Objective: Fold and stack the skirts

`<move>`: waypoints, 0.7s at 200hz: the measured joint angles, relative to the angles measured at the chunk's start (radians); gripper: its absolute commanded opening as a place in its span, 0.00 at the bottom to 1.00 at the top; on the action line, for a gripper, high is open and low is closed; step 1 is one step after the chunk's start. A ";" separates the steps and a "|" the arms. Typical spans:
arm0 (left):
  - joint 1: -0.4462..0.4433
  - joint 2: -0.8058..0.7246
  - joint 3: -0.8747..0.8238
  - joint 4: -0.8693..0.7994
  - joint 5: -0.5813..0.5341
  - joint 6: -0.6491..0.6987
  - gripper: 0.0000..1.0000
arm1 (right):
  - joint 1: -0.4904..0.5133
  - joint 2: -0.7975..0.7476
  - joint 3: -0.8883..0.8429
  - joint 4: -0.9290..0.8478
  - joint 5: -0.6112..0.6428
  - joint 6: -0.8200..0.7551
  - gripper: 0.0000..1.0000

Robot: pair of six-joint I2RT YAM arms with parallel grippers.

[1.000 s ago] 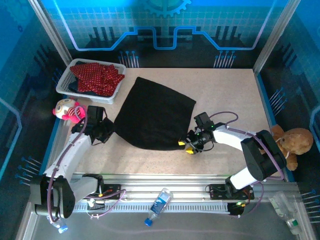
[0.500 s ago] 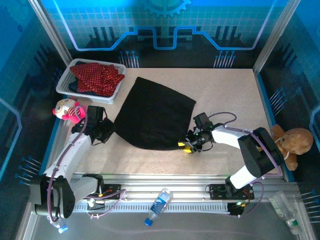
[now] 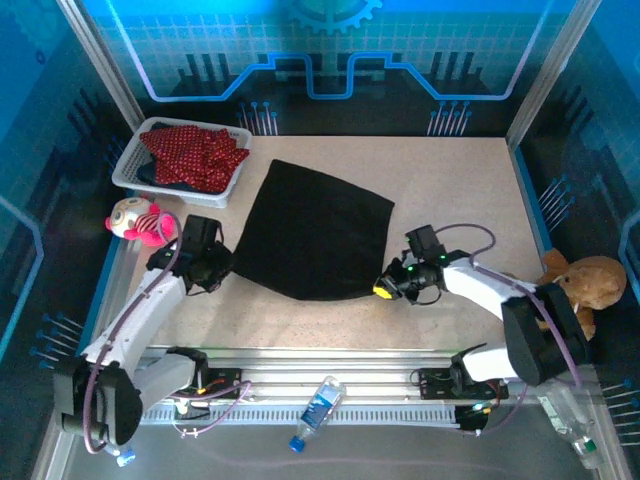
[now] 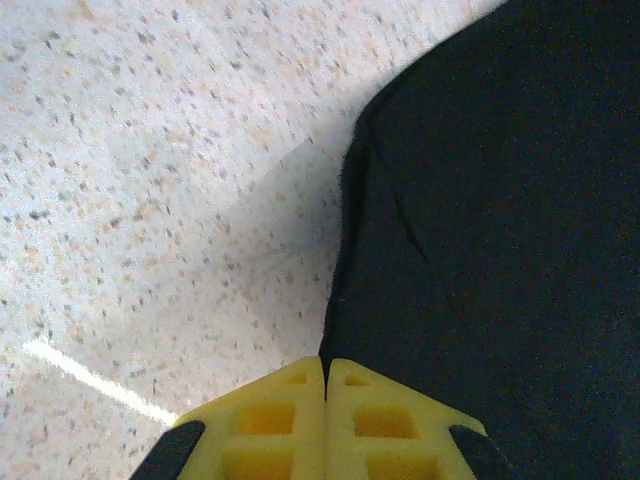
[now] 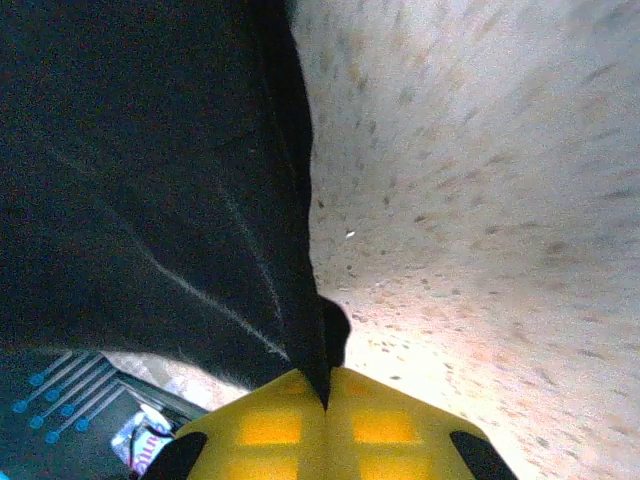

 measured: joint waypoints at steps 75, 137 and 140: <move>-0.111 0.226 0.371 0.074 -0.110 0.095 0.00 | -0.260 0.089 0.383 -0.198 -0.005 -0.286 0.00; -0.073 0.571 0.605 0.270 -0.137 0.265 0.00 | -0.286 0.360 0.646 -0.158 -0.002 -0.337 0.00; -0.071 0.583 0.613 0.277 -0.137 0.270 0.00 | -0.287 0.371 0.655 -0.158 -0.002 -0.336 0.00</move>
